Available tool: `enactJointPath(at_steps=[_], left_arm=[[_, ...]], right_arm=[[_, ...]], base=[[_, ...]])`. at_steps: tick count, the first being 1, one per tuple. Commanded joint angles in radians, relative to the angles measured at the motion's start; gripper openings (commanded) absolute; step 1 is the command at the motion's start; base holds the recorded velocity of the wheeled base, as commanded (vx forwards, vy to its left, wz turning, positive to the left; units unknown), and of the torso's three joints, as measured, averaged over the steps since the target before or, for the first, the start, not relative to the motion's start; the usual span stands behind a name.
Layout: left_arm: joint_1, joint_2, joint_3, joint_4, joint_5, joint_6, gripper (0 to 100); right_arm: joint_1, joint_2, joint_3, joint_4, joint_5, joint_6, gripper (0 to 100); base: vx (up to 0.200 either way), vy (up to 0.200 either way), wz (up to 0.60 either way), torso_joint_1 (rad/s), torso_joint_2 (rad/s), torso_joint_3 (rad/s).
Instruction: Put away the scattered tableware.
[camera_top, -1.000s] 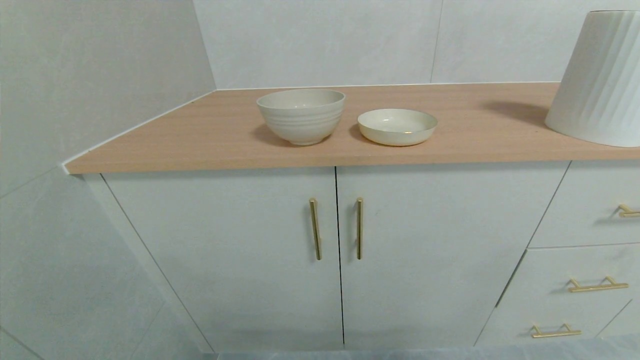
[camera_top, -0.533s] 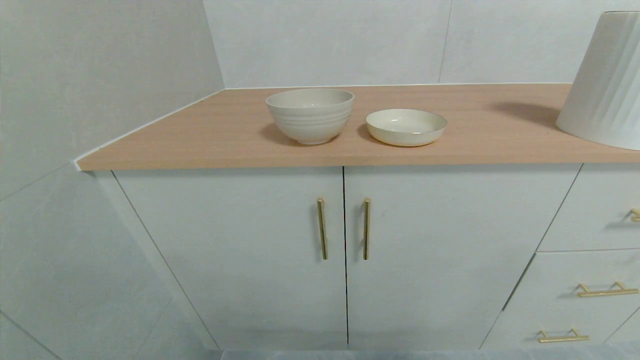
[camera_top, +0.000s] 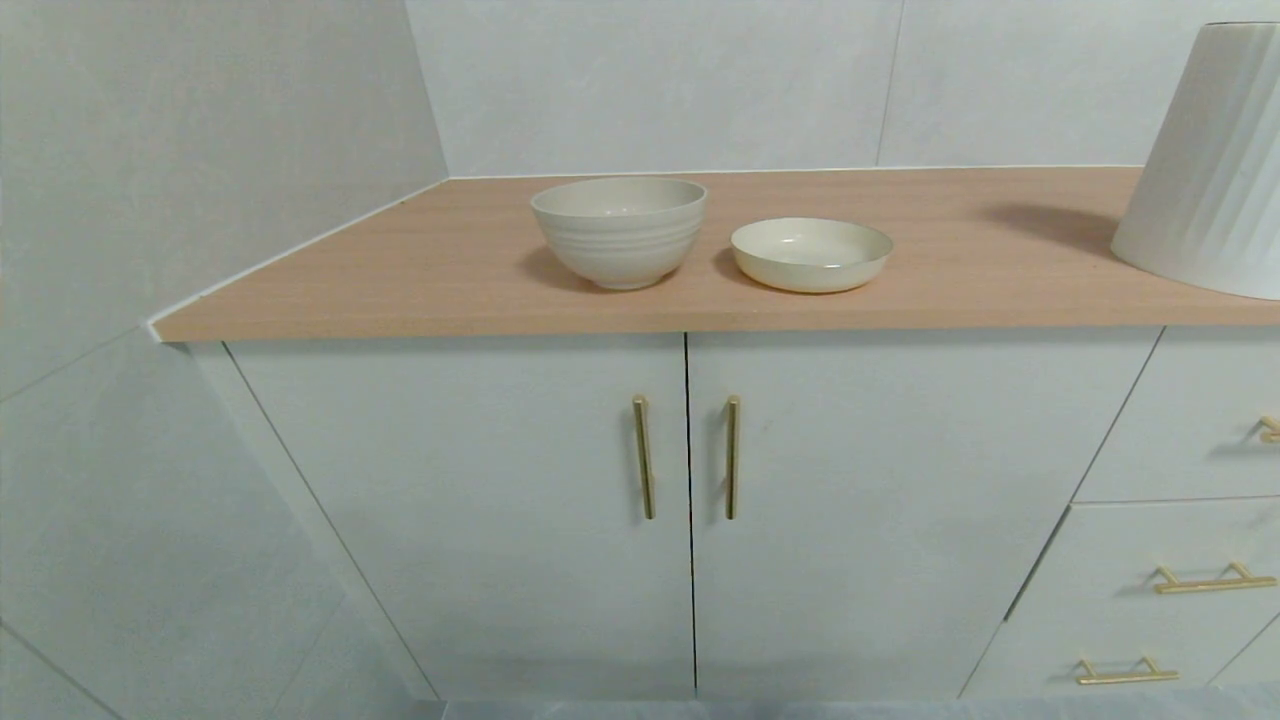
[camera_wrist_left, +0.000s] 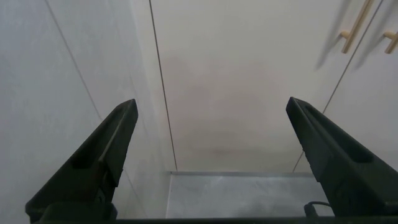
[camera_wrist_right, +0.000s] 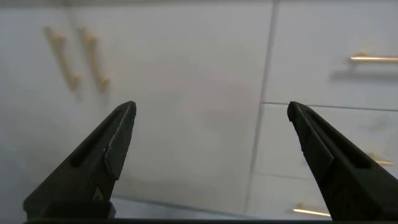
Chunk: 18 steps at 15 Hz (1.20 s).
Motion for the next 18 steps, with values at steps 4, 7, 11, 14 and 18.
enactJointPath(at_steps=[4, 7, 11, 14, 18], left_arm=[[0.000, 0.000, -0.001, 0.000, 0.000, 0.000, 100], [0.000, 0.000, -0.001, 0.000, 0.000, 0.000, 100], [0.000, 0.000, -0.001, 0.000, 0.000, 0.000, 100], [0.000, 0.000, -0.001, 0.000, 0.000, 0.001, 100], [0.000, 0.000, -0.001, 0.000, 0.000, 0.000, 100]], right_arm=[[0.005, 0.276, -0.059, 0.063, 0.224, 0.004, 100], [0.021, 0.415, -0.093, 0.026, 0.273, 0.007, 100], [0.159, 0.629, -0.101, -0.198, 0.281, 0.022, 100], [0.203, 0.826, -0.188, -0.226, 0.281, 0.021, 100], [0.288, 1.049, -0.326, -0.252, 0.278, 0.024, 100]], base=[[0.000, 0.000, 0.00, 0.000, 0.00, 0.000], [0.000, 0.000, 0.00, 0.000, 0.00, 0.000], [0.000, 0.000, 0.00, 0.000, 0.00, 0.000], [0.000, 0.000, 0.00, 0.000, 0.00, 0.000], [0.000, 0.000, 0.00, 0.000, 0.00, 0.000]])
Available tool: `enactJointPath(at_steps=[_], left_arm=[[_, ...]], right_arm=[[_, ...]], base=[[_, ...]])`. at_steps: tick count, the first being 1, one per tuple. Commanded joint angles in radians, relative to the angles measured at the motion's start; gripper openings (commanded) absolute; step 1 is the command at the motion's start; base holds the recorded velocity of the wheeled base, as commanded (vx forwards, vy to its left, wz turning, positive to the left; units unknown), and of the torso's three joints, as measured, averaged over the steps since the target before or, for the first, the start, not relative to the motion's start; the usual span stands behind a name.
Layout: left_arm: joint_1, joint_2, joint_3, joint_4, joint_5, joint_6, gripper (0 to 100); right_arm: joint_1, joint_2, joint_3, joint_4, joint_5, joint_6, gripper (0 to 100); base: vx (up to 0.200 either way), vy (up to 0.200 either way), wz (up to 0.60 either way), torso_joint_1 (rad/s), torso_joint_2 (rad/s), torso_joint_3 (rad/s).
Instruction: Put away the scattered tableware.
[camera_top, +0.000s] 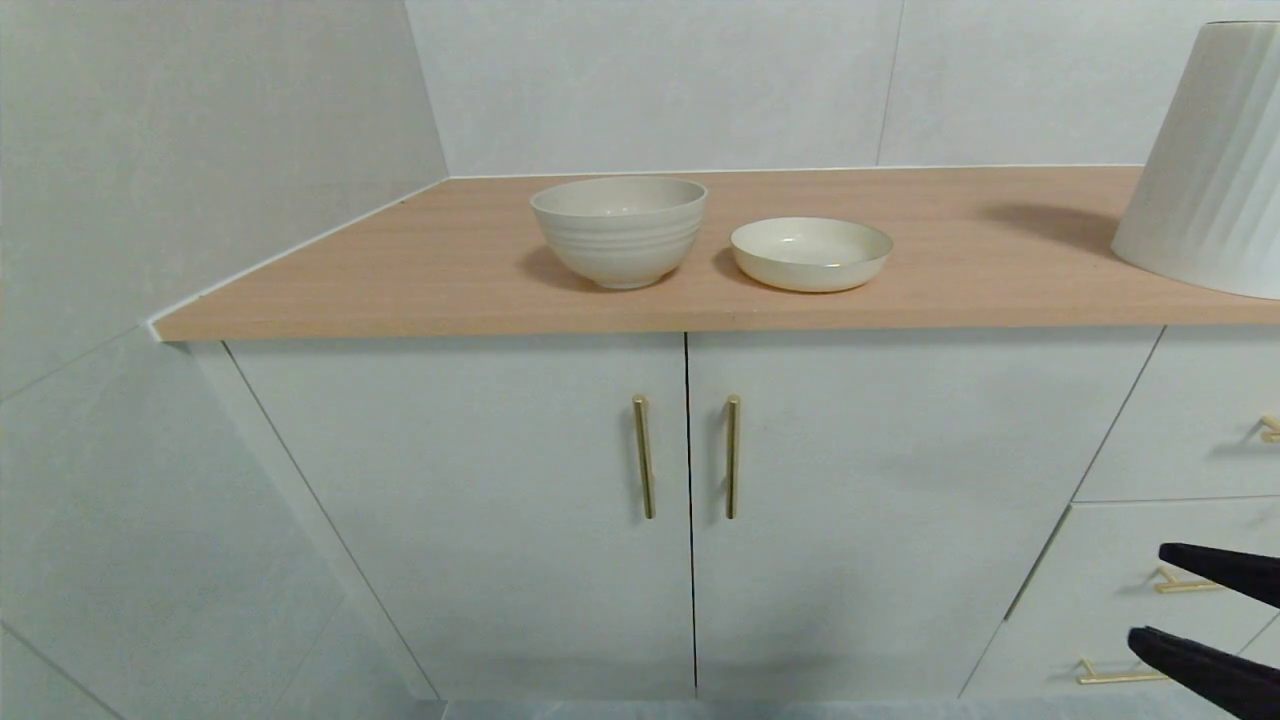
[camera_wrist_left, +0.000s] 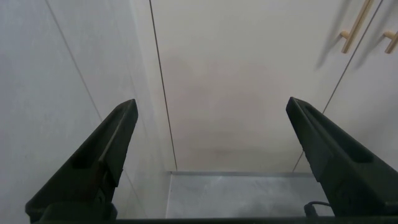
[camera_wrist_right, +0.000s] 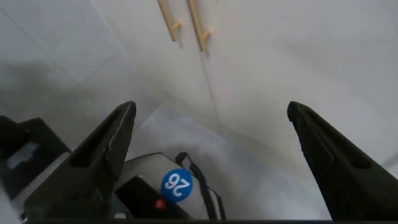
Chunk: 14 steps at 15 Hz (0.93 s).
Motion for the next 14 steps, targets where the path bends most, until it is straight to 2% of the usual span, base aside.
enactJointPath(at_steps=[1, 4, 10, 12, 14], left_arm=[[0.000, 0.000, -0.001, 0.000, 0.000, -0.001, 100], [0.000, 0.000, 0.001, 0.000, 0.000, -0.001, 100], [0.000, 0.000, 0.001, 0.000, 0.000, -0.002, 100], [0.000, 0.000, -0.001, 0.000, 0.000, -0.001, 100], [0.000, 0.000, 0.001, 0.000, 0.000, -0.002, 100]], right_arm=[[0.065, 0.212, -0.110, -0.034, -0.001, 0.002, 100], [0.114, 0.371, -0.237, -0.083, -0.004, 0.003, 100], [0.253, 0.630, -0.492, -0.077, -0.019, 0.017, 100], [0.295, 0.655, -0.492, -0.080, -0.032, 0.023, 100], [0.299, 0.677, -0.492, -0.088, -0.035, 0.060, 100]], base=[[0.000, 0.000, 0.00, 0.000, 0.00, 0.000], [0.000, 0.000, 0.00, 0.000, 0.00, 0.000], [0.000, 0.000, 0.00, 0.000, 0.00, 0.000], [0.000, 0.000, 0.00, 0.000, 0.00, 0.000], [0.000, 0.000, 0.00, 0.000, 0.00, 0.000]])
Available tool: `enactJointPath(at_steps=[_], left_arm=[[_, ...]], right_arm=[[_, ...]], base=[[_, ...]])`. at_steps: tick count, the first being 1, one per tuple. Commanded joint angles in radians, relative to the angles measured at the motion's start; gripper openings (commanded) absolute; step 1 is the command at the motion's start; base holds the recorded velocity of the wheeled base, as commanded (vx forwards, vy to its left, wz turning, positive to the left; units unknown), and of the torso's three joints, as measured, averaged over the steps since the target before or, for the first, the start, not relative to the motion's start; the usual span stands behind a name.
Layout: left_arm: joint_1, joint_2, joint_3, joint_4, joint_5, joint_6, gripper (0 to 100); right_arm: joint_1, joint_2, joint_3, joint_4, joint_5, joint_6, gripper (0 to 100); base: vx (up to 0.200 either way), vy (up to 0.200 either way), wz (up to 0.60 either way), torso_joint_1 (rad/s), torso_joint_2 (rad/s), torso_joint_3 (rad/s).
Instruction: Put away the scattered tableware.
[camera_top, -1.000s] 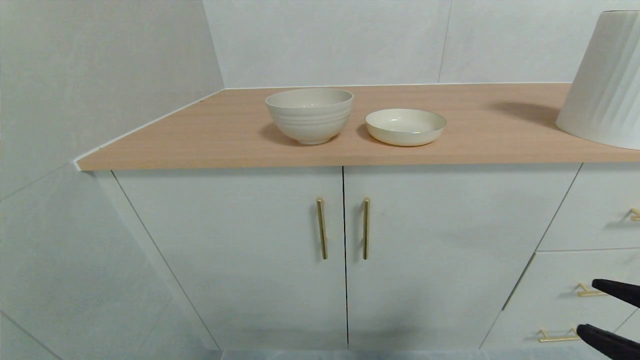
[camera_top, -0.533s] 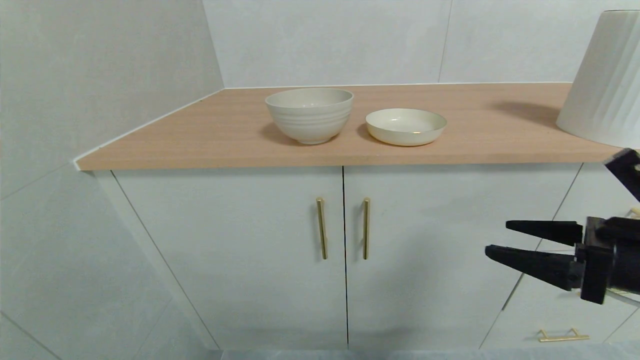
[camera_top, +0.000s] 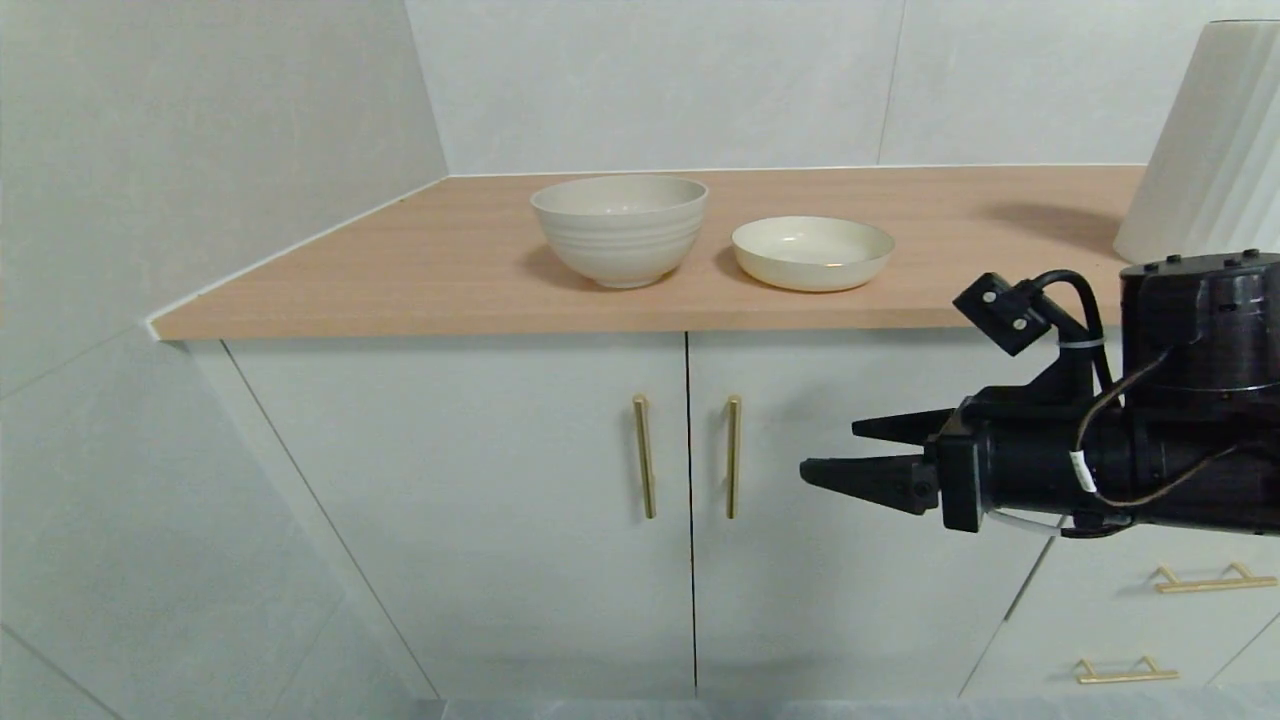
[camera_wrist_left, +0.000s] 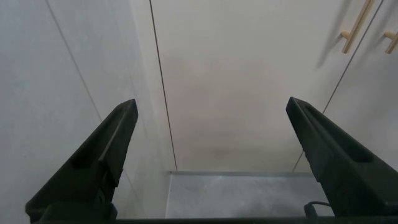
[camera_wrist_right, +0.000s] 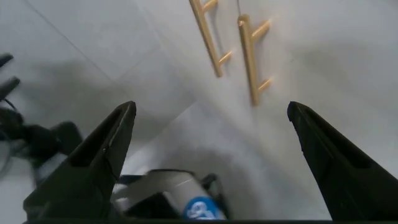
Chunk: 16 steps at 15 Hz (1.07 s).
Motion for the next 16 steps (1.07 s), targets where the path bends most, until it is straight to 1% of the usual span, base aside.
enactJointPath(at_steps=[1, 2, 3, 5, 8, 12, 14, 16], left_arm=[[0.000, 0.000, 0.001, 0.000, 0.000, -0.001, 100], [0.000, 0.000, 0.001, 0.000, 0.000, -0.001, 100], [0.000, 0.000, 0.001, 0.000, 0.000, -0.001, 100], [0.000, 0.000, 0.001, 0.000, 0.000, -0.001, 100], [0.000, 0.000, 0.001, 0.000, 0.000, -0.001, 100], [0.000, 0.000, 0.001, 0.000, 0.000, -0.001, 100], [0.000, 0.000, 0.001, 0.000, 0.000, -0.001, 100], [0.000, 0.000, 0.001, 0.000, 0.000, -0.001, 100]], right_arm=[[0.015, 0.043, -0.019, -0.019, -0.001, 0.057, 100], [0.034, 0.051, -0.021, -0.045, -0.001, 0.116, 100], [0.043, 0.060, -0.018, -0.072, -0.001, 0.136, 100], [0.060, 0.125, -0.010, -0.141, -0.004, 0.152, 100], [0.101, 0.200, -0.015, -0.157, -0.013, 0.161, 100], [0.118, 0.333, -0.002, -0.332, -0.119, 0.172, 100], [0.120, 0.361, -0.005, -0.375, -0.133, 0.222, 100], [0.120, 0.384, -0.002, -0.444, -0.133, 0.245, 100]], base=[[0.000, 0.000, 0.00, 0.000, 0.00, 0.000], [0.000, 0.000, 0.00, 0.000, 0.00, 0.000], [0.000, 0.000, 0.00, 0.000, 0.00, 0.000], [0.000, 0.000, 0.00, 0.000, 0.00, 0.000], [0.000, 0.000, 0.00, 0.000, 0.00, 0.000], [0.000, 0.000, 0.00, 0.000, 0.00, 0.000], [0.000, 0.000, 0.00, 0.000, 0.00, 0.000], [0.000, 0.000, 0.00, 0.000, 0.00, 0.000]])
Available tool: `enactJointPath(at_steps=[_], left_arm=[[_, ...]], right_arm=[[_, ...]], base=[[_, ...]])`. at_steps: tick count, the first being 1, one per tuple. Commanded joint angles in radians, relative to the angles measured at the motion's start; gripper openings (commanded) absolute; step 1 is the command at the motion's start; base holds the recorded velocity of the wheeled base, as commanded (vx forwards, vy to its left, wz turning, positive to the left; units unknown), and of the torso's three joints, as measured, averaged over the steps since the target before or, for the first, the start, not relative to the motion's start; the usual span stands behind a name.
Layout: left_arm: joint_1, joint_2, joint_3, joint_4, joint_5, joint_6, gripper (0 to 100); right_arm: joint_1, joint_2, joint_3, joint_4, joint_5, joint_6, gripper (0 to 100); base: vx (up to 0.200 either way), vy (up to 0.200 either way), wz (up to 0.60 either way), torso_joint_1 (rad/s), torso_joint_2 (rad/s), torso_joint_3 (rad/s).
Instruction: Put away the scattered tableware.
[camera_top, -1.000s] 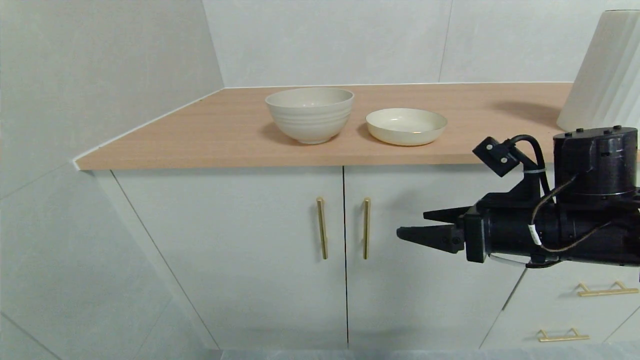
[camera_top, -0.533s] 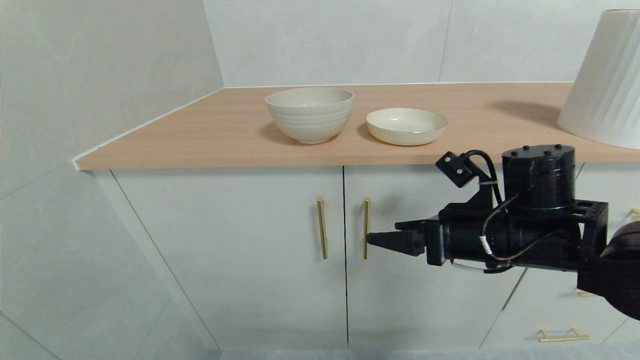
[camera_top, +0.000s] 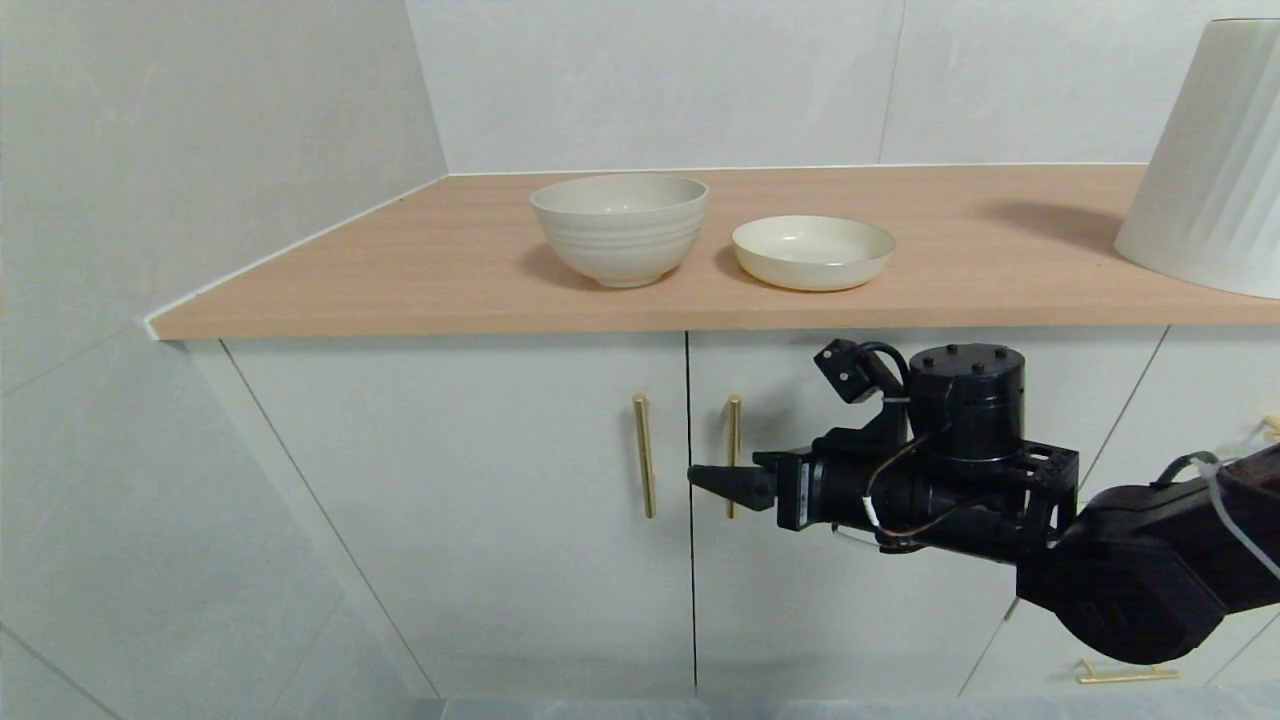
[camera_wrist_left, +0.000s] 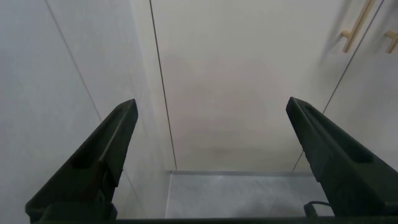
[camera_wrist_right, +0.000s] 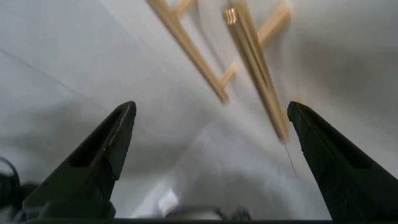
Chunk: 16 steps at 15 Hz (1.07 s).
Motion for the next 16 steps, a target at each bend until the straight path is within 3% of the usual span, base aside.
enactJointPath(at_steps=[1, 7, 16], left_arm=[[0.000, 0.000, 0.000, 0.000, 0.000, -0.001, 100], [0.000, 0.000, 0.000, 0.000, 0.000, -0.001, 100], [0.000, 0.000, 0.000, 0.000, 0.000, -0.001, 100]], right_arm=[[0.001, 0.052, 0.002, -0.043, -0.001, 0.016, 100], [0.027, 0.105, -0.001, -0.176, -0.007, 0.090, 100], [0.036, 0.064, 0.021, -0.188, -0.004, 0.166, 100]], base=[[0.000, 0.000, 0.00, 0.000, 0.00, 0.000], [0.000, 0.000, 0.00, 0.000, 0.00, 0.000], [0.000, 0.000, 0.00, 0.000, 0.00, 0.000]])
